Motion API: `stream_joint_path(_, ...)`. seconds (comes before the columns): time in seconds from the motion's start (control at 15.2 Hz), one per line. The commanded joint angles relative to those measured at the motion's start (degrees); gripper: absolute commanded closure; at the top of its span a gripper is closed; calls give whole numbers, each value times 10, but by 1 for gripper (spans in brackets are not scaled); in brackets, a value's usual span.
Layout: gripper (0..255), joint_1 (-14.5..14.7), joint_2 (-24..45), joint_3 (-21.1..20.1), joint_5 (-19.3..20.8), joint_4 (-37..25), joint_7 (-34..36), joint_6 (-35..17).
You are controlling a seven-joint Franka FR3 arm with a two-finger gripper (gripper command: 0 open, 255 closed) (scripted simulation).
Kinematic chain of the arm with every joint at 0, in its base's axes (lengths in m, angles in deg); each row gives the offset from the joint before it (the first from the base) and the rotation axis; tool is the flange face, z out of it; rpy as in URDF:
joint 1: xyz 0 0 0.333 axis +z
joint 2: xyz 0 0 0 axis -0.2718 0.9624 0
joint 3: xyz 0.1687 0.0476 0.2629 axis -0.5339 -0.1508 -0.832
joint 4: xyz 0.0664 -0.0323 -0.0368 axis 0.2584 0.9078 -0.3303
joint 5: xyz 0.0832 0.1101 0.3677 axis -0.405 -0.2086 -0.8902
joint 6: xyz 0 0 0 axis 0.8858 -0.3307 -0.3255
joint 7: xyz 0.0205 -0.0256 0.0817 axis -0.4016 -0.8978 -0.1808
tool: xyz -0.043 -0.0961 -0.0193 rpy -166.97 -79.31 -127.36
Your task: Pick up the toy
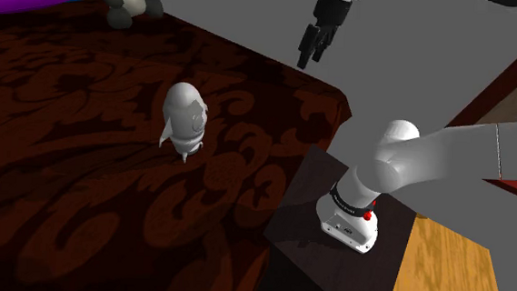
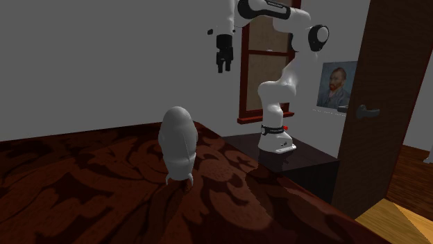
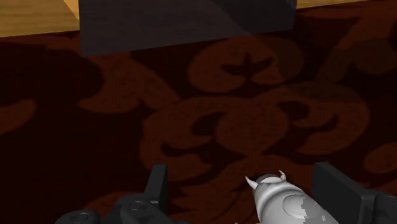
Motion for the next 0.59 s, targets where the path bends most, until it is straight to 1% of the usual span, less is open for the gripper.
stream_joint_path(0.0,0,0,0,0,0,0,0,0)
stream_joint_path(0.53,0,65,210,-19,48,-126,-136,-40)
